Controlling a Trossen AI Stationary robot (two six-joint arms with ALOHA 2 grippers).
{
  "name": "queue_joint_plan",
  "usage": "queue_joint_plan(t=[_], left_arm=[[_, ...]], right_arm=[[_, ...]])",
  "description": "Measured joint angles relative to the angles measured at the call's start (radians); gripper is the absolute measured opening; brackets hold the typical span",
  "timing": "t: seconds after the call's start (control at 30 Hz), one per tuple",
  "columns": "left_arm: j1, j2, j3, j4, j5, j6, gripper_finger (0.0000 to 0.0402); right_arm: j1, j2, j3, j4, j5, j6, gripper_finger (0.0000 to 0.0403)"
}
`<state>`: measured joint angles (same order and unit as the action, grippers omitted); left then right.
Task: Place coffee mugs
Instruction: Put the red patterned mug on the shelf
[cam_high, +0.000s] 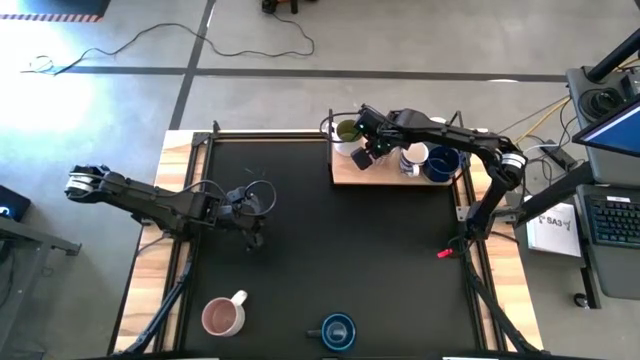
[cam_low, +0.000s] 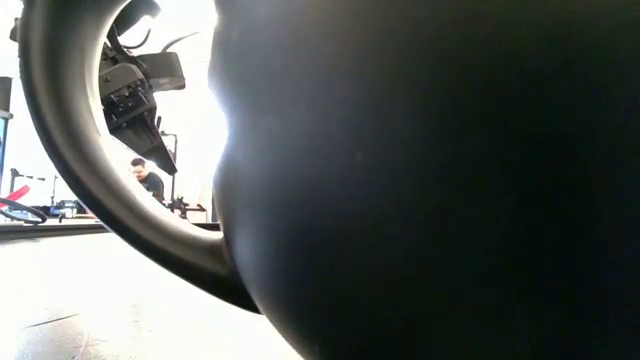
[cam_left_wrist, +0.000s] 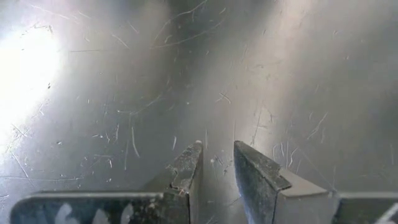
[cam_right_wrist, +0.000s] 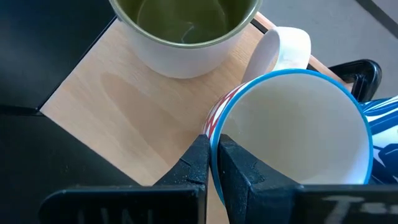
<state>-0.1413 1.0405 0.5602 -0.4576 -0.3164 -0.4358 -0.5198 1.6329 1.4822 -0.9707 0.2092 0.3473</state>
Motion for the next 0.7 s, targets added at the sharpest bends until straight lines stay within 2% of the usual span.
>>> queue_joint_plan(t=[0.7], left_arm=[[0.001, 0.0, 0.0, 0.002, 0.0, -0.015, 0.0071]], right_arm=[[0.0, -0.015, -0.001, -0.019, -0.01, -0.078, 0.0031]])
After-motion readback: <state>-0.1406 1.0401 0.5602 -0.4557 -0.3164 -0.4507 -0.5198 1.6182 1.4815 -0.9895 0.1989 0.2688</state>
